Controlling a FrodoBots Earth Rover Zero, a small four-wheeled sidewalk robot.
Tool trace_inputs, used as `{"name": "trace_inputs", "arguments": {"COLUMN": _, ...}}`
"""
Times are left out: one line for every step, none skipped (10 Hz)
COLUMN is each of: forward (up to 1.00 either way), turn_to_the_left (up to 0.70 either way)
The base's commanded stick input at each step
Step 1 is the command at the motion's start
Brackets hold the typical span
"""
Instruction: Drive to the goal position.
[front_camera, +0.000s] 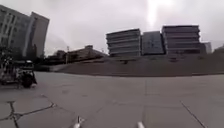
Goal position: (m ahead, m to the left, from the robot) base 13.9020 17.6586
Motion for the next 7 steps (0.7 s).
{"name": "trace_inputs", "arguments": {"forward": 0.7, "turn_to_the_left": 0.27}}
{"name": "trace_inputs", "arguments": {"forward": 0.7, "turn_to_the_left": 0.27}}
{"name": "trace_inputs", "arguments": {"forward": 0.7, "turn_to_the_left": 0.27}}
{"name": "trace_inputs", "arguments": {"forward": 0.7, "turn_to_the_left": 0.22}}
{"name": "trace_inputs", "arguments": {"forward": 0.7, "turn_to_the_left": 0.11}}
{"name": "trace_inputs", "arguments": {"forward": 0.7, "turn_to_the_left": 0.0}}
{"name": "trace_inputs", "arguments": {"forward": 0.7, "turn_to_the_left": 0.02}}
